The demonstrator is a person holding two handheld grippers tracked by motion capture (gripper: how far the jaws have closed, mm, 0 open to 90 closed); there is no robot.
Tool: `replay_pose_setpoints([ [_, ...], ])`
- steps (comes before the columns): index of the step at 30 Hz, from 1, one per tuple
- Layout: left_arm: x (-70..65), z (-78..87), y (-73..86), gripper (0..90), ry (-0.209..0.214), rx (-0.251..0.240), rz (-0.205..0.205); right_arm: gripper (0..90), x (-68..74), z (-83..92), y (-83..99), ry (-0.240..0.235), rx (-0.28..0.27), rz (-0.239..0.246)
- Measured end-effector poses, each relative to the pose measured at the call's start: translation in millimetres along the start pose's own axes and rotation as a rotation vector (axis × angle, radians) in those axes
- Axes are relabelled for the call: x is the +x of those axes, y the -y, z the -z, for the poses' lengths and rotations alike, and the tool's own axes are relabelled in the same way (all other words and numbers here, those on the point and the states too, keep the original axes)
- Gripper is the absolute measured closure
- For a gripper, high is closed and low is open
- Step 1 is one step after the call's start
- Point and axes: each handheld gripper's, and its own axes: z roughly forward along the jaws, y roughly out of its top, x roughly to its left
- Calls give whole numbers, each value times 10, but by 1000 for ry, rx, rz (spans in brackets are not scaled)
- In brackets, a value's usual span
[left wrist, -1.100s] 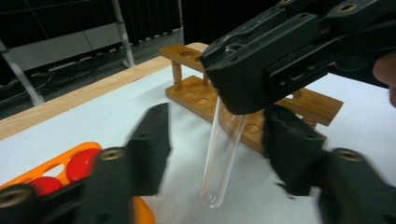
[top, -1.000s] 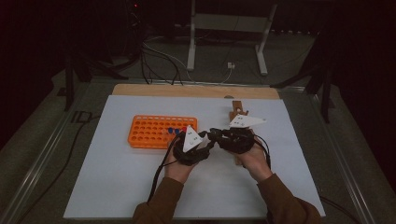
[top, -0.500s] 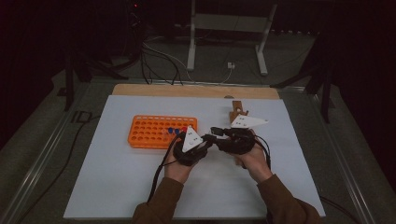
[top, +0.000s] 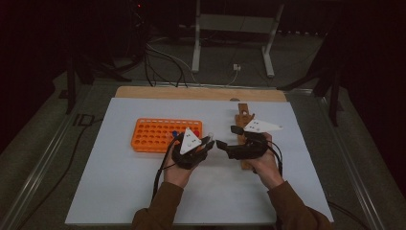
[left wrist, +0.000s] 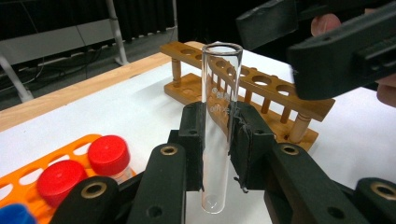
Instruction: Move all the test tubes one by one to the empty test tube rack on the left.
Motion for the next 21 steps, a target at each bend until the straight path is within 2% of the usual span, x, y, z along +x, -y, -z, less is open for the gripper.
replay_pose_setpoints([
  [6,74,84,3,758,-12,-6,15,28,-46,18,29,23,10,-12],
  [14,188,221,16,757,-28,-21,42,2,-87,55,96,75,15,-3],
  [21,263,314,21,757,-36,-32,58,2,-99,87,129,89,14,-1],
])
